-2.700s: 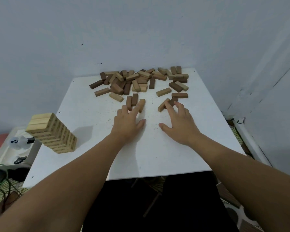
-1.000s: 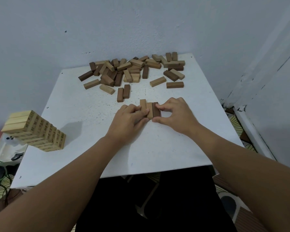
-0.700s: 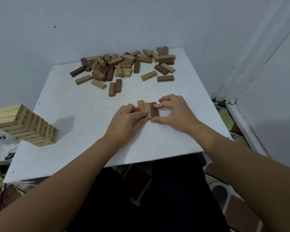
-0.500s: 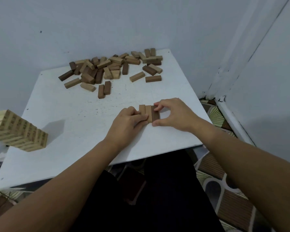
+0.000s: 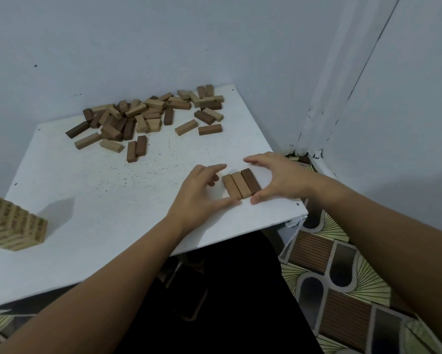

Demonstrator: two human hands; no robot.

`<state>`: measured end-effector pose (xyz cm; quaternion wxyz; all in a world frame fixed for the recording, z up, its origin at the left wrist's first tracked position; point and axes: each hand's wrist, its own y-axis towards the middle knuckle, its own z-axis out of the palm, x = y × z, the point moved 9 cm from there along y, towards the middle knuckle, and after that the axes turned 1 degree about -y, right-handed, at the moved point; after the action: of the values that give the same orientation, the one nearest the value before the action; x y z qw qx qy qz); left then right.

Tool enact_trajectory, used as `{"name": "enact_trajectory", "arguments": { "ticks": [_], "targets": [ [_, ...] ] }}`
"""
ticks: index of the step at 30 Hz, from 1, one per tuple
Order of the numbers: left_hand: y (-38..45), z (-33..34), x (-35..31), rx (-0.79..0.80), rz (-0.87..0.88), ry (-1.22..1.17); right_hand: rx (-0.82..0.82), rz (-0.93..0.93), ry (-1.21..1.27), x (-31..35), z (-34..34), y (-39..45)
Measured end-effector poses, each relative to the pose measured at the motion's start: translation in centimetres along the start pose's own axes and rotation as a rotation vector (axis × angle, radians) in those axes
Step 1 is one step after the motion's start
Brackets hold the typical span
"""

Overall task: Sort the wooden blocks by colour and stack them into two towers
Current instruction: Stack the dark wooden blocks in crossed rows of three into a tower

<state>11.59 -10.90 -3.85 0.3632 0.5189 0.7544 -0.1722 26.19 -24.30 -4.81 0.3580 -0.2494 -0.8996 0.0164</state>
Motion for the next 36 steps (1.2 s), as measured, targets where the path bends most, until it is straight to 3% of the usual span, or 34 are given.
{"name": "enact_trajectory", "arguments": {
  "ticks": [7, 36],
  "targets": [
    [2.4, 1.0, 2.4, 0.213, -0.167, 0.077, 0.046, 0.033, 0.006, -1.1, 0.3, 0.4],
    [2.8, 2.6, 1.8, 0.117, -0.162, 0.269, 0.048, 0.025, -0.021, -1.3, 0.3, 0.7]
  ]
}}
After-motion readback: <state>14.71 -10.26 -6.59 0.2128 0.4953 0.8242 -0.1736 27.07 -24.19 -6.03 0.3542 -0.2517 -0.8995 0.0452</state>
